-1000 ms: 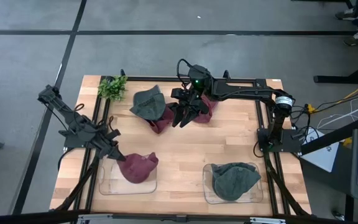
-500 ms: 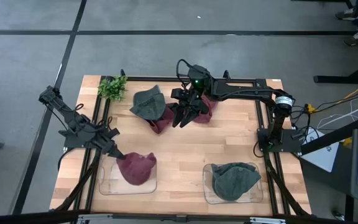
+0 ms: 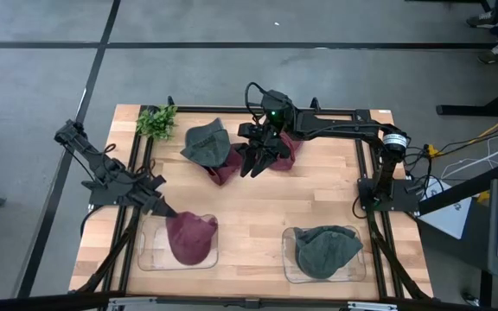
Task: Pick & Place hat
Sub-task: Put the bottom red cap into the left transparent bin, then put the black cap into the right transparent bin
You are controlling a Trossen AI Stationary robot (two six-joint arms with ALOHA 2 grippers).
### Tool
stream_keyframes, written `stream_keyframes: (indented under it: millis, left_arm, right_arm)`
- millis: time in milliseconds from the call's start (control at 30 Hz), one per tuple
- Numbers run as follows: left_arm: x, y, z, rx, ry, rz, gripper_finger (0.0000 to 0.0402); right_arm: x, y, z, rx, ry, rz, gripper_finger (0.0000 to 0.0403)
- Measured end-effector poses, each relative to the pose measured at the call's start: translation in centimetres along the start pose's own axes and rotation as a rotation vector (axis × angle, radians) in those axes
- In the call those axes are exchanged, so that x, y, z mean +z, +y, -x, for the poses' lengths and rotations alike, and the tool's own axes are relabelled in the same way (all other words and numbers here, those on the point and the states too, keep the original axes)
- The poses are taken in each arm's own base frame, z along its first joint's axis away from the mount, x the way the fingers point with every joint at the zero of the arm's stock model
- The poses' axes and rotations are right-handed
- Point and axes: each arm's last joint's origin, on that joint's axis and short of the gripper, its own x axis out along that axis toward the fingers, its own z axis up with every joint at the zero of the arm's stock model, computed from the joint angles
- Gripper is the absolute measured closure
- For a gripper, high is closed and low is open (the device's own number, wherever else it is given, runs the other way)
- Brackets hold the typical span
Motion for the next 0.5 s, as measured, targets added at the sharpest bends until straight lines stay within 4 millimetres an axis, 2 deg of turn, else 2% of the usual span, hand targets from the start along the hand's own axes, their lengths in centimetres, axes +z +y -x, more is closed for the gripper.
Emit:
stream_keyframes:
  millis: [333,433,500]
  left_arm:
    - [0.9,-0.3,1.1,-0.056,-0.189,-0.108,0.0272]
    - [1.5,-0.6,1.6,-0.048,-0.323,-0.135,0.0272]
    - [2.1,-0.9,2.1,-0.025,-0.475,-0.143,0.0272]
  right_arm:
    - [-0.2,-0.2,0.1,-0.008,0.001,-0.028,0.0179]
    - [-0.2,-0.2,0.1,-0.008,0.001,-0.027,0.0179]
    - [-0.2,-0.2,0.1,-0.009,0.001,-0.019,0.0179]
